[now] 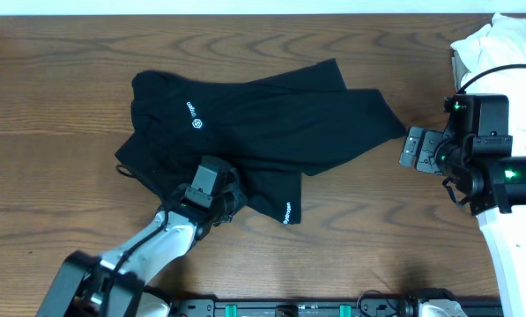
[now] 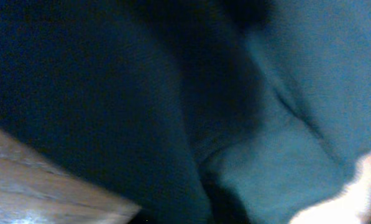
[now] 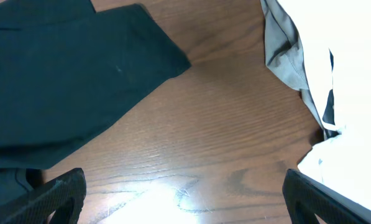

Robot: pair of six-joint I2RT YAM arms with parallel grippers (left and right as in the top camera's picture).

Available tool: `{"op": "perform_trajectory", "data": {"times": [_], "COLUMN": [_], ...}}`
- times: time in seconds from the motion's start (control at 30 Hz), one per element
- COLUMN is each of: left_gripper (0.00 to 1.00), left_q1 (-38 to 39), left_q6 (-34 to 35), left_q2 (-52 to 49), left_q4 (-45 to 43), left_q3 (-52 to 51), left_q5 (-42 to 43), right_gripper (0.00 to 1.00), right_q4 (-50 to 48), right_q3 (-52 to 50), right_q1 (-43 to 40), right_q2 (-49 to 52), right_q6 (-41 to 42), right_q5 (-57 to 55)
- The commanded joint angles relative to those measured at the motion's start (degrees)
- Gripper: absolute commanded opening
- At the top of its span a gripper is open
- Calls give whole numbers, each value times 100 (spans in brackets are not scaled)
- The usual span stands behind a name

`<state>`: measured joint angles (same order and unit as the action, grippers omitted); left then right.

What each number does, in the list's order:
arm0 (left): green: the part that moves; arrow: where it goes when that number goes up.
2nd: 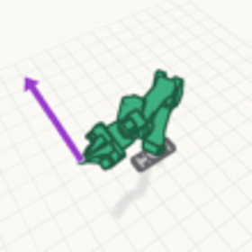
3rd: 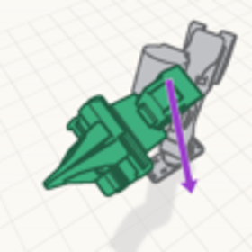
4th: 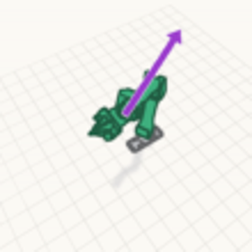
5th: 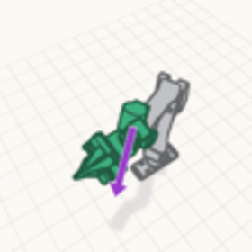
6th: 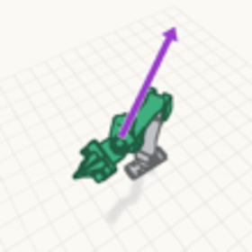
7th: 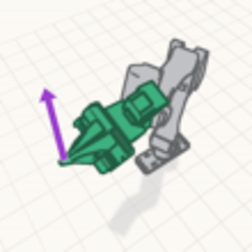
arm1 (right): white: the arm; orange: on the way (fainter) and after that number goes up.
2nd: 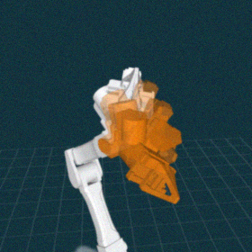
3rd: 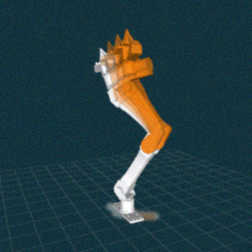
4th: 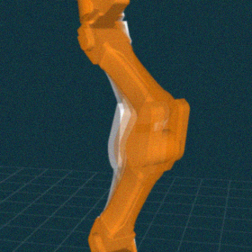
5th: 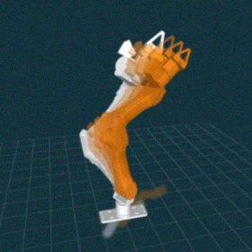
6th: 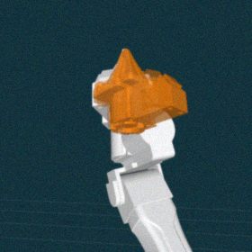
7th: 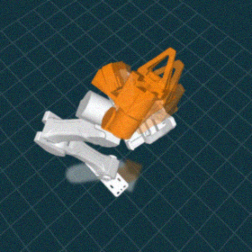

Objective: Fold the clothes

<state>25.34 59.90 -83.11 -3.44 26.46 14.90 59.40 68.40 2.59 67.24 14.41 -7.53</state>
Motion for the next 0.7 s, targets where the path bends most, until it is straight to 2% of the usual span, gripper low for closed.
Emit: {"op": "perform_trajectory", "data": {"times": [0.0,0.1,0.27,0.47,0.67], "left_gripper": [6,6,6,6,6], "left_q1": [17,-57,-667,-1799,-2430], "left_q6": [-70,-564,-1016,-1534,-1985], "left_q2": [-170,66,1193,2804,3464], "left_q4": [83,289,1753,3294,3475], "left_q3": [-138,-138,-136,-136,-138], "left_q5": [24,455,492,-321,-448], "right_gripper": [99,99,99,99,99], "right_q4": [22,11,4,-2,-337], "right_q3": [15,15,15,15,15], "right_q1": [-55,-57,-151,-162,-162], "right_q2": [17,31,275,909,1757], "right_q6": [-79,-79,-254,-295,-407], "right_q5": [-70,-133,-122,-101,492]}}
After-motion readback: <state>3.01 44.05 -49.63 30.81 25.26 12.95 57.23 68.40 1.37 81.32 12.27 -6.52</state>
